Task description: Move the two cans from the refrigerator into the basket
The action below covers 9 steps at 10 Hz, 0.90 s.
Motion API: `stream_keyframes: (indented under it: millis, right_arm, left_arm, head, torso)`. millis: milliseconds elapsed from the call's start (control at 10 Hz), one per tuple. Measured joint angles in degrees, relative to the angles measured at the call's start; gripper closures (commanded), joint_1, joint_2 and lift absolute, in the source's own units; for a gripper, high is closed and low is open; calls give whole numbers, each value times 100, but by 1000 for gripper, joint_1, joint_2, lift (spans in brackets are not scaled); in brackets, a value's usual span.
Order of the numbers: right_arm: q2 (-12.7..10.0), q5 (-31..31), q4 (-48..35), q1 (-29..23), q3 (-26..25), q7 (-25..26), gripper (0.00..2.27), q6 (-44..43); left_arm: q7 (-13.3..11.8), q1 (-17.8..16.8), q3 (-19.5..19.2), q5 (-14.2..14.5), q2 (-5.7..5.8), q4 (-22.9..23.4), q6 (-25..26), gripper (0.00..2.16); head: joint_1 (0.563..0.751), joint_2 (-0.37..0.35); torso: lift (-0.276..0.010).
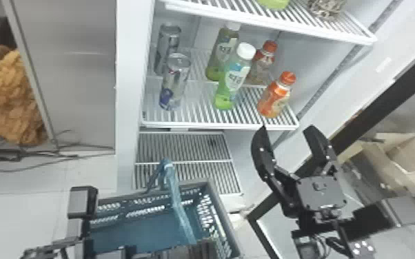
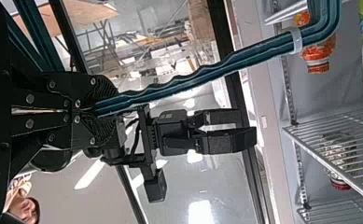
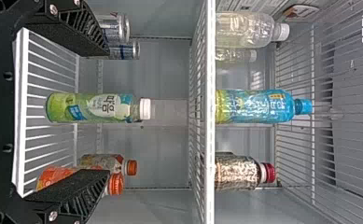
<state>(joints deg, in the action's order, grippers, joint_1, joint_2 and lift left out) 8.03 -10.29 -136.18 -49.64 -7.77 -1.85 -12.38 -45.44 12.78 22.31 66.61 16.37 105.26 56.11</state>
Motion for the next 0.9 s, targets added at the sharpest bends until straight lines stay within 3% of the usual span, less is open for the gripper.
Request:
stream_keyframes:
  millis: [900]
  right_arm:
    - [56, -15, 15, 29, 94, -9, 108, 72]
  left_arm:
    - [0, -13, 19, 23, 10, 0, 0, 1190]
  head:
    - [695, -350]
  torso:
    - [-276]
